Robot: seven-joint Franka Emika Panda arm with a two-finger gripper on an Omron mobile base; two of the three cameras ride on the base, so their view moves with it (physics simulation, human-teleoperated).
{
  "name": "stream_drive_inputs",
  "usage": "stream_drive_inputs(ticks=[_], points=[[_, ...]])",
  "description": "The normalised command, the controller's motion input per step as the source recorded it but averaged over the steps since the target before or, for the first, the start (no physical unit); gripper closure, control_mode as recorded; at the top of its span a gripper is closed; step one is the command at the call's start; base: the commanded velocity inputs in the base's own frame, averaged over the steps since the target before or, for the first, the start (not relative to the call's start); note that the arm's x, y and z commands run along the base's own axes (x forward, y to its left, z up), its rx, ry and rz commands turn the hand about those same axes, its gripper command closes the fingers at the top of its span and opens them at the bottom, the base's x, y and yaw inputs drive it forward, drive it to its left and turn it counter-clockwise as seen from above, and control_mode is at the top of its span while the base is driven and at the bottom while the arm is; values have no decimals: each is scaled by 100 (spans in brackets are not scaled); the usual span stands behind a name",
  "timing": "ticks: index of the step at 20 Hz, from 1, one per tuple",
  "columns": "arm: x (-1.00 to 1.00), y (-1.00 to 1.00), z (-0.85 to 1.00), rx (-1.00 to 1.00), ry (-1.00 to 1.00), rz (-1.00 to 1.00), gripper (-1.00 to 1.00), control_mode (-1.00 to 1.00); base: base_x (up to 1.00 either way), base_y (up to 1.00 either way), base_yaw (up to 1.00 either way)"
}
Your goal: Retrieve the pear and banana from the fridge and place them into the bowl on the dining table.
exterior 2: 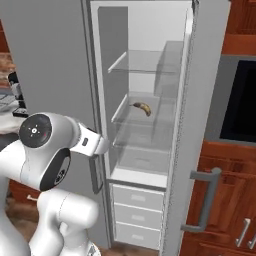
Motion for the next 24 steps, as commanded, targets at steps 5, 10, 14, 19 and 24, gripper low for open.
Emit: stream_drive_inputs(ticks=[5,10,14,19,24], points=[[0,0,0,0,0,0,-100,100,3,-43,3],[0,0,0,0,0,0,-100,100,21,-35,0],[0,0,0,0,0,0,-100,100,72,-6,0],[0,0,0,0,0,0,-100,100,98,0,0],[0,0,0,0,0,0,-100,100,45,0,0]])
